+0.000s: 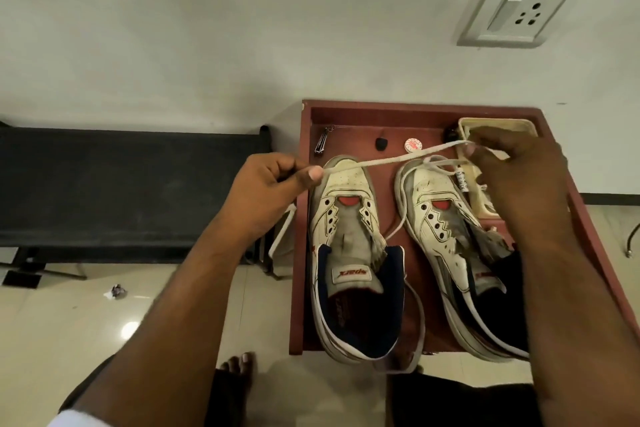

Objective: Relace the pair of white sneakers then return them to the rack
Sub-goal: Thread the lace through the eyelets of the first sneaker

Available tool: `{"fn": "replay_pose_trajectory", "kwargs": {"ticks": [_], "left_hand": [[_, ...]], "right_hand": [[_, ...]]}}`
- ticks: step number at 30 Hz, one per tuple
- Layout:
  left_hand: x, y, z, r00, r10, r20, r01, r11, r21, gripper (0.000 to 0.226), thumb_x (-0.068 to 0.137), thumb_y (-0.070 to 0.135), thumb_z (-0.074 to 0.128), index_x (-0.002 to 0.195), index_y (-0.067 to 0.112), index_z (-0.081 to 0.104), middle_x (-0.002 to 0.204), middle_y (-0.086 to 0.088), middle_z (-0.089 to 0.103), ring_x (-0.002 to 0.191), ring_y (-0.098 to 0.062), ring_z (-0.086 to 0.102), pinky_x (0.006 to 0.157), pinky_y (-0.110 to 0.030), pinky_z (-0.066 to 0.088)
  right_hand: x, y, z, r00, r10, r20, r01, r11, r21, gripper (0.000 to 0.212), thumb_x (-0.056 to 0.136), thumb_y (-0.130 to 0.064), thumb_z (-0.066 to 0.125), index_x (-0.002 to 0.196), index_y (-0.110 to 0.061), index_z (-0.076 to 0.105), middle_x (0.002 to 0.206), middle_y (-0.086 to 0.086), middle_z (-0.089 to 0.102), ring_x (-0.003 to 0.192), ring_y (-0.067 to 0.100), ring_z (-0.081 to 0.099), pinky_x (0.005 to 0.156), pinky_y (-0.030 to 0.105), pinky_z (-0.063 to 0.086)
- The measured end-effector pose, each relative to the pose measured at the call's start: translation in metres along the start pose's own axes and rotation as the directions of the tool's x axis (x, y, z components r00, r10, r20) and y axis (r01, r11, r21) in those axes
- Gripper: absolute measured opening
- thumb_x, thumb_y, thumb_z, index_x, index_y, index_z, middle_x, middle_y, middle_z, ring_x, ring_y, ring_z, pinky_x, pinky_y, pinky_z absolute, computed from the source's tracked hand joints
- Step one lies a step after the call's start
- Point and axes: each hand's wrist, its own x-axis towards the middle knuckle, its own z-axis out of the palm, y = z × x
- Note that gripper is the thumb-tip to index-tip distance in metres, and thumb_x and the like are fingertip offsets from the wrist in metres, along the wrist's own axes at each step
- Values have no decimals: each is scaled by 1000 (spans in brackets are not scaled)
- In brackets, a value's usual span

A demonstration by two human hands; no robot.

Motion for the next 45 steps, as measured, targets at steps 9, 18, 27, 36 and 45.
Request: {"fn": "replay_pose_trajectory", "kwargs": {"ticks": [9,18,27,36,45], "left_hand": [[0,4,2,995,-26,100,26,1000,3,33,80,45,65,87,15,77,81,-3,74,79,-21,69,76,-30,55],[-4,20,8,994,-39,101,77,908,-412,35,89,40,63,79,6,66,54,-2,30,49,-16,19,50,-31,16],[-3,10,-23,957,-144,251,202,953,-224,35,81,34,66,91,1,71,59,-4,42,52,-14,29,47,-25,25],[-4,-2,-60,810,-258,527,418,884,-209,20,75,14,71,90,2,75,73,-12,63,63,-18,59,57,-25,54],[9,3,-1,957,-266,119,273,672,-688,11,86,8,61,94,16,66,91,-4,75,77,-12,66,68,-26,51]], "right_hand": [[-8,-5,30,978,80,192,-122,968,220,14,83,-17,75,97,-16,75,82,-3,75,74,10,71,78,28,58],[-39,-40,65,869,-214,446,109,962,250,49,74,-18,82,115,-37,62,120,-14,58,87,-4,57,73,16,50],[-4,-4,38,969,147,198,-222,871,438,14,91,-3,62,82,-11,71,57,-3,66,49,7,58,51,21,50],[0,16,33,956,276,104,-292,933,210,19,92,-9,57,102,-17,71,91,3,72,67,17,68,64,43,60],[-44,-36,67,831,-81,550,43,996,82,8,88,-24,70,96,-27,72,83,-14,68,76,-7,63,69,9,44]]}}
